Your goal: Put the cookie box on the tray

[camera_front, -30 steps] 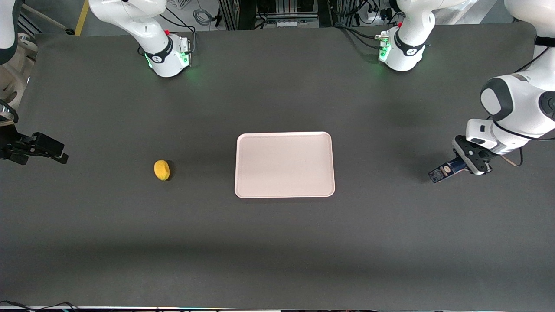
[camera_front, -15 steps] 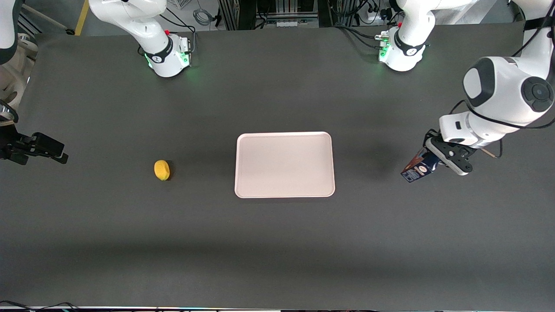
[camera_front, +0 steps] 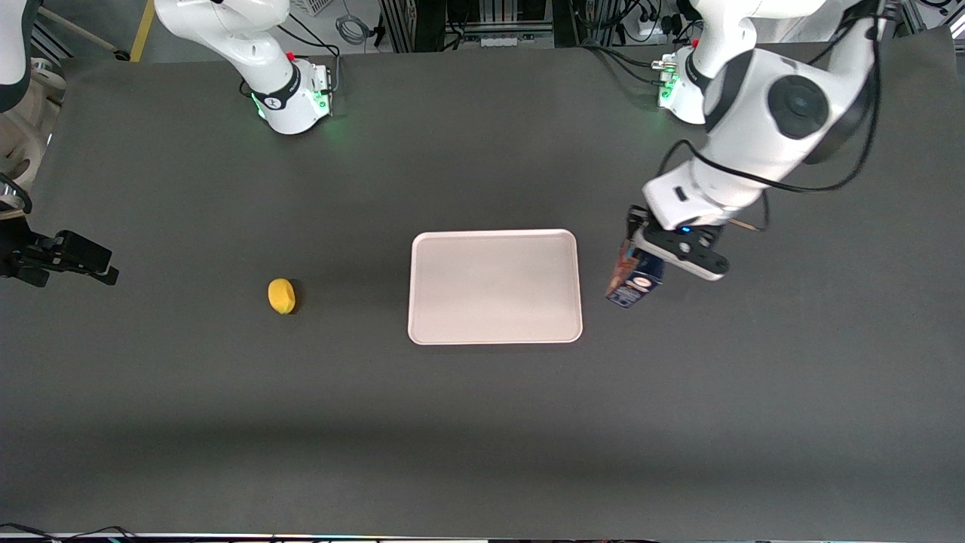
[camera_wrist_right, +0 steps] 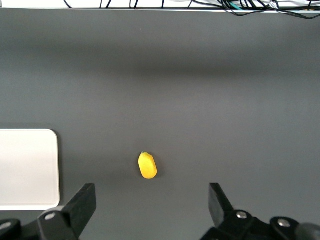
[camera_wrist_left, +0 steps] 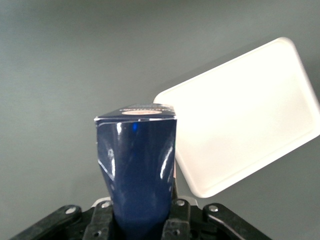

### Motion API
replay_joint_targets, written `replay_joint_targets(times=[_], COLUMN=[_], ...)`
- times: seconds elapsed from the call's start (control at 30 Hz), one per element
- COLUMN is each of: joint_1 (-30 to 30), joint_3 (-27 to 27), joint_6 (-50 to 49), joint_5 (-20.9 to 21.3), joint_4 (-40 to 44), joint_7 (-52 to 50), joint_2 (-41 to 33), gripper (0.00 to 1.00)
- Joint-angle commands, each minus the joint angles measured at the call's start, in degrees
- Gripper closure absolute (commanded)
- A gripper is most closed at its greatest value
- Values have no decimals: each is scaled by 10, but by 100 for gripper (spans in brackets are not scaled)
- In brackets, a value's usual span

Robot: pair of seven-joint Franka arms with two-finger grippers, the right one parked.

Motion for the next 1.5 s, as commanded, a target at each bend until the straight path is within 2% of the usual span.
replay_joint_targets(times=[0.0,0.07,0.23,0.3,0.47,0.83,1.03,1.2,1.47], joint_1=[-31,-42,-61,-63,-75,-101,-106,-112,-117], joint_3=[-13,-24,-43,-44,-48,-45,-44,-41,-31], joint_6=[-13,-8,-3,-1,23,99,113,119,136], joint_5=[7,17,91,106,119,175,185,215,219], joint_4=[46,48,65,66,66,65,64,63,64], joint_7=[-100,-145,-256,-285,-329,-403,-429,-458,-466], joint_2=[37,49,87,100,132,210,231,249,266], gripper=[67,67,66,66,66,65,65,65,64])
